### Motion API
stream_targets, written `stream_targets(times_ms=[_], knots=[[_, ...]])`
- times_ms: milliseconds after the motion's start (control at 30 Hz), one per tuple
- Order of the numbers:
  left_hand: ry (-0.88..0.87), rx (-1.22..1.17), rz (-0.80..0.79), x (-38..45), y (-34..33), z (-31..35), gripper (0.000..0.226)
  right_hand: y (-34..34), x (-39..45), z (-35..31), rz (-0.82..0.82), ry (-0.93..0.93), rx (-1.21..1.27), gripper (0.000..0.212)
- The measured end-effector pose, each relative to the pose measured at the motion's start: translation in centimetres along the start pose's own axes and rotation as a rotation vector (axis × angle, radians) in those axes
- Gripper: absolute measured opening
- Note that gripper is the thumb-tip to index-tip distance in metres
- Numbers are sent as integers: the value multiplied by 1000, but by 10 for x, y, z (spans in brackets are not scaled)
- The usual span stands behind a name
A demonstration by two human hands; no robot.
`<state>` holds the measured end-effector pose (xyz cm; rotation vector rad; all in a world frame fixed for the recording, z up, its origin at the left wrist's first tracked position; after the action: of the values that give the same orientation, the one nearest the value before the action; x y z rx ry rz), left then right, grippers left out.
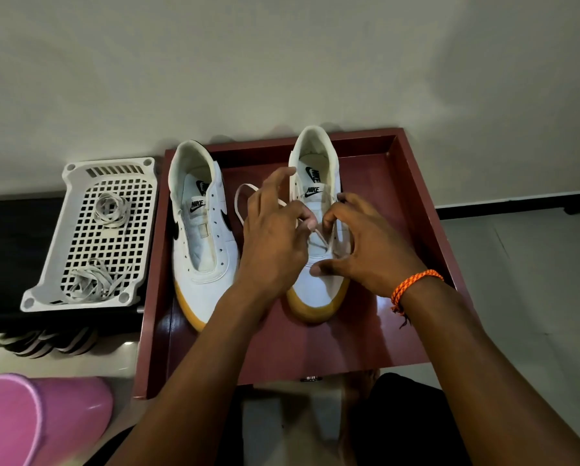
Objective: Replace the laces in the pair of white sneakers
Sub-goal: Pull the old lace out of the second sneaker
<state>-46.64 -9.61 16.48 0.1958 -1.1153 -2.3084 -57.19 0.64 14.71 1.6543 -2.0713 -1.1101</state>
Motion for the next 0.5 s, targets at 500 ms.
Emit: stream_targets(times_ms=[500], knots=[[-42,94,-97,-5,-12,5,5,-2,0,2,-4,9,24,60]])
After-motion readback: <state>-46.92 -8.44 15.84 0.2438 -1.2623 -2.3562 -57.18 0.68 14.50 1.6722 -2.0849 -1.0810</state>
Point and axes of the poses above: each hand's wrist, its own x-axis towards the middle knuckle, its own y-axis out of the back of the hand, z = x × y, the point moved 10 cm from there along x, towards the middle knuckle, and after that the axes turned 11 degrees about -z, right-handed, at the moved point
